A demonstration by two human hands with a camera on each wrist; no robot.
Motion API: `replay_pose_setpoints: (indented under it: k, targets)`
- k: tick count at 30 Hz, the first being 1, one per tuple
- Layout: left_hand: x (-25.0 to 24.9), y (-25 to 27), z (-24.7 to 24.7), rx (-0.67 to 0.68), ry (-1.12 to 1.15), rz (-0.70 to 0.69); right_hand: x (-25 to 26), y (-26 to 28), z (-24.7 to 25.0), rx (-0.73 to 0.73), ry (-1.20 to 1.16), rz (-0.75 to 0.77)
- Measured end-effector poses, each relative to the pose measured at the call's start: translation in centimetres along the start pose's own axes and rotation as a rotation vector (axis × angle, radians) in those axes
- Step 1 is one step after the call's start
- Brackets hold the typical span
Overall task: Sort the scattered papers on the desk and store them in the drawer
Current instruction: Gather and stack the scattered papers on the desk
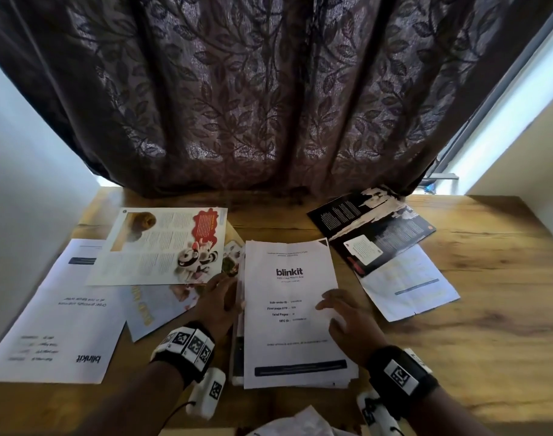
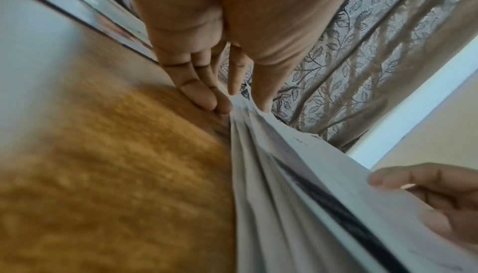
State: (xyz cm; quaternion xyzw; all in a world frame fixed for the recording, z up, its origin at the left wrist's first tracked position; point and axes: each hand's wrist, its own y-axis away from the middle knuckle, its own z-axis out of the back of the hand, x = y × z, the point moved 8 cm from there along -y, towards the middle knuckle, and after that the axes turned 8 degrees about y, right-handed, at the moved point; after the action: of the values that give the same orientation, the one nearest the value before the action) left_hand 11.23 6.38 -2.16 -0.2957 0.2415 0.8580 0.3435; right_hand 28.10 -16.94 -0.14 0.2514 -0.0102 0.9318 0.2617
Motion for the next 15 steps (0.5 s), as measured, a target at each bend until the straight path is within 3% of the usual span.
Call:
replay_pose_setpoints:
  k: [6, 15]
  targets:
    - [0.0, 0.3, -0.4, -0.039, 0.095, 0.072, -2.0, -0.2, 0.2, -0.075, 0.079, -0.124]
    - [1.4, -1.1, -4.2, -0.038, 0.219, 0.203, -2.7, -0.9, -2.3, 0.012, 0.052, -0.111]
